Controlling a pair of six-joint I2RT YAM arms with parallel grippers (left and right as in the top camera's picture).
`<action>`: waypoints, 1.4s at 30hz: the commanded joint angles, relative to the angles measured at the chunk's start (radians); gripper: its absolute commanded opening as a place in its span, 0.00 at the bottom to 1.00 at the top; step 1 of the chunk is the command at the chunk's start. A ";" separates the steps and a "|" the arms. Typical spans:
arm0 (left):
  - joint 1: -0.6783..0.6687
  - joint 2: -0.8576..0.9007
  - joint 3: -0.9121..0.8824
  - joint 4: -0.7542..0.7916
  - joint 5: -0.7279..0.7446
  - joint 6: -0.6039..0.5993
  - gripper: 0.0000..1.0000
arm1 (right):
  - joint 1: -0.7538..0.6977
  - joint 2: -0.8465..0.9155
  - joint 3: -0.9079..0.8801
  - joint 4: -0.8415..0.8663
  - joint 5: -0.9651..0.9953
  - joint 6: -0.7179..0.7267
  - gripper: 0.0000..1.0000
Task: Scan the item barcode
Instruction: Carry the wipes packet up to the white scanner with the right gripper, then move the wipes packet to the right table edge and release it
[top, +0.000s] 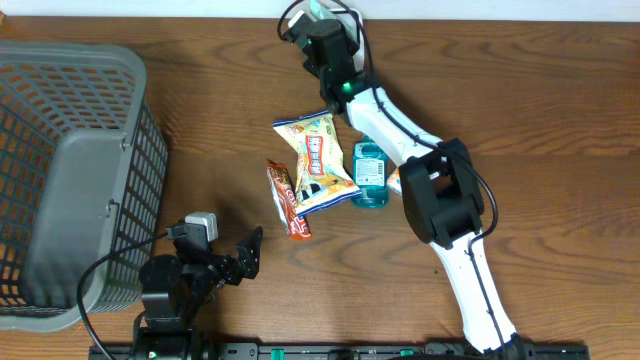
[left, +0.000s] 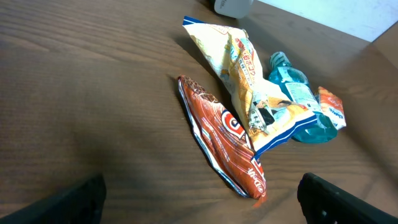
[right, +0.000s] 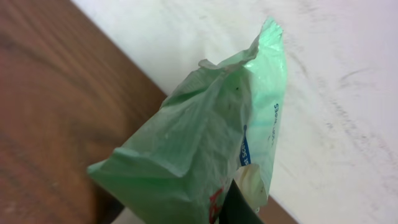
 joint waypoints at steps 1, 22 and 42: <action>-0.004 -0.001 -0.015 -0.025 0.010 -0.010 0.99 | -0.034 -0.005 0.032 0.011 -0.063 0.010 0.01; -0.004 -0.001 -0.015 -0.025 0.010 -0.010 0.98 | -0.044 -0.094 0.033 -0.241 0.079 0.163 0.01; -0.004 -0.001 -0.015 -0.025 0.010 -0.010 0.99 | -0.451 -0.209 -0.005 -1.045 0.389 0.992 0.01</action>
